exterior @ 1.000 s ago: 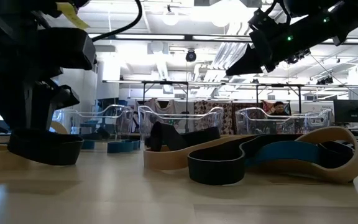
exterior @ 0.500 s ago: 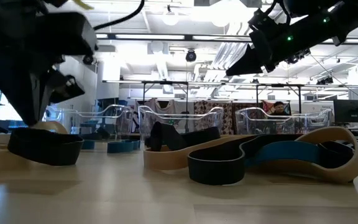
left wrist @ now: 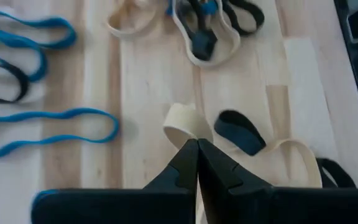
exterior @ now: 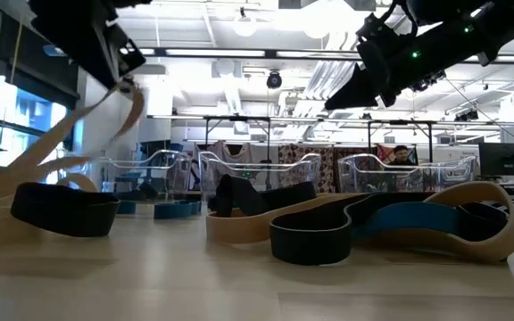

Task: Sort rubber bands into baskets
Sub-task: Put the brown rubber band into the middle transparent bin

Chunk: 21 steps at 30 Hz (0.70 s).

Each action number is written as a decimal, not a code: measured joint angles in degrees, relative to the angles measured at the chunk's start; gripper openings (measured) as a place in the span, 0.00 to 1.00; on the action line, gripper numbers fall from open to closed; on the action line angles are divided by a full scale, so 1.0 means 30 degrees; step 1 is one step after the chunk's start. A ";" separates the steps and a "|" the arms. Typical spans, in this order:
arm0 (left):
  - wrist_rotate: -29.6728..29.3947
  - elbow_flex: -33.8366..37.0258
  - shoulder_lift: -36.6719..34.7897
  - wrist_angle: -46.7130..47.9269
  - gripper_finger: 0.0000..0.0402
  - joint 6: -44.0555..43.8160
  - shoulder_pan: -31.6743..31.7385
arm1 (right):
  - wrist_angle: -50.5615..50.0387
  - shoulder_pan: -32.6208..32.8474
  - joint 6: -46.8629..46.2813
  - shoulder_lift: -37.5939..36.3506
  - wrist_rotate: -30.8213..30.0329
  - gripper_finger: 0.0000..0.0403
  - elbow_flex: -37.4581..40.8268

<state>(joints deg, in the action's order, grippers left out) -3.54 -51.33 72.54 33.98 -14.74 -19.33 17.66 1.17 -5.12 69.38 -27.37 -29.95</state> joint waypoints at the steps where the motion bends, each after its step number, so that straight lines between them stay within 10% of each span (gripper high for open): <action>1: -0.0118 0.0000 -0.0267 0.0090 0.00 0.0000 0.0000 | -0.0018 0.0000 -0.0006 0.0000 0.0127 0.00 0.0000; 21: -0.1562 -0.3374 -0.1227 -0.0314 0.00 0.5584 0.6952 | 0.0091 0.0000 -0.0062 0.0000 0.0326 0.00 0.0000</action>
<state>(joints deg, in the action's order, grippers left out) -8.23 -61.45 68.86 33.03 2.01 1.52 17.93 1.17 -5.30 69.38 -26.39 -29.95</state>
